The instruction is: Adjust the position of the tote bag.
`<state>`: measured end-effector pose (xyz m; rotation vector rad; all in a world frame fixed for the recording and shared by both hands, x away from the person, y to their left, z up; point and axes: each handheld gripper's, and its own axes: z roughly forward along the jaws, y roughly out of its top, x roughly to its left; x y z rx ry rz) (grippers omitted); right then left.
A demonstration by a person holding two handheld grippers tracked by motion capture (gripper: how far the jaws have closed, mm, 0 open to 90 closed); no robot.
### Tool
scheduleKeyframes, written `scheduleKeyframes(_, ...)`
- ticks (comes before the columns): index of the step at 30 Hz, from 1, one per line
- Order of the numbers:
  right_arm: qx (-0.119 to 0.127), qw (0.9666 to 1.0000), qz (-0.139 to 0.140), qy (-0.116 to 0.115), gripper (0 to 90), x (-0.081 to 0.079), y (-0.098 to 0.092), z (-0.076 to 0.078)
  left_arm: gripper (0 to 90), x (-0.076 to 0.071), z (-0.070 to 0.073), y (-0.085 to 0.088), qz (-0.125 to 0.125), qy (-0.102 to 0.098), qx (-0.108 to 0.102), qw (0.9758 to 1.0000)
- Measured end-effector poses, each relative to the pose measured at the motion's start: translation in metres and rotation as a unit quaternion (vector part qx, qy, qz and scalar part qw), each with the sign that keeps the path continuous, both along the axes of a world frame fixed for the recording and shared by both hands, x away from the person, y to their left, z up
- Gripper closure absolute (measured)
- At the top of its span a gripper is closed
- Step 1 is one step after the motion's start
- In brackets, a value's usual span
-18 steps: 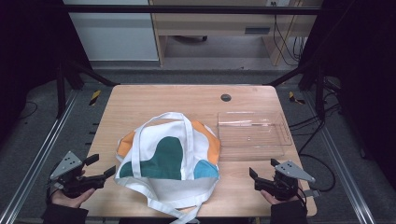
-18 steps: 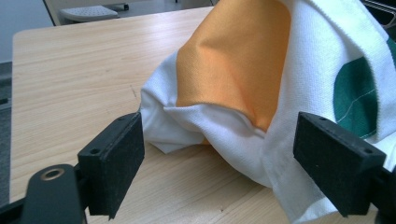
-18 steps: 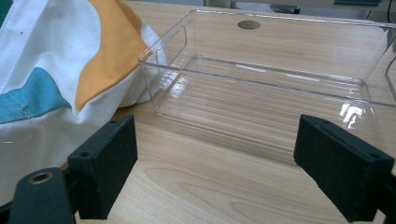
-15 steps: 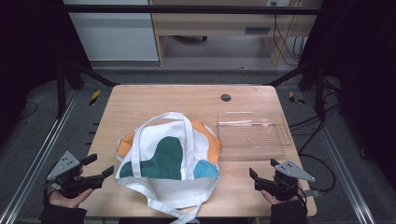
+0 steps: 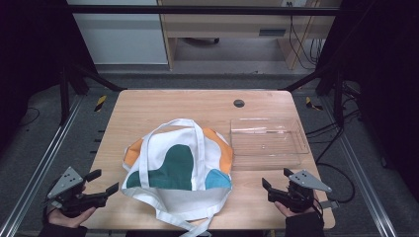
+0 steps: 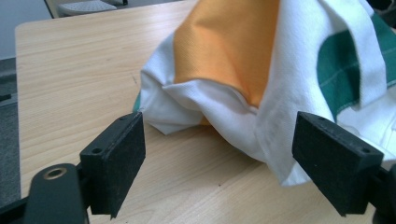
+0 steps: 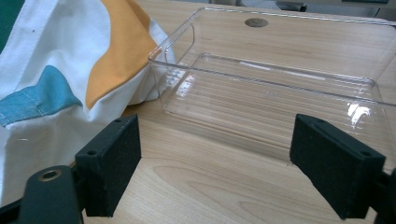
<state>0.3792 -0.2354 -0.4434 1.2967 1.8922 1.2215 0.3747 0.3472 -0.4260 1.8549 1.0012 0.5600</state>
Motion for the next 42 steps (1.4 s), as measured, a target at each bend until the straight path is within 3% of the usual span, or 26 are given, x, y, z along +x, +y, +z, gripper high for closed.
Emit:
scheduleKeyframes(25,0.004,0.9993,0.036,-0.006,28.4,-0.004,0.014,0.008,25.5,-0.012,-0.006,-0.014,-0.026,0.011,0.01,0.9995)
scheduleKeyframes(29,0.004,0.9991,0.043,-0.005,30.4,-0.005,0.017,0.01,27.3,-0.013,-0.007,-0.017,-0.034,0.014,0.022,0.9991)
scheduleKeyframes(42,0.006,0.9978,0.065,-0.003,39.4,-0.007,0.028,0.014,36.6,-0.009,-0.015,-0.028,-0.031,0.018,0.027,0.999)
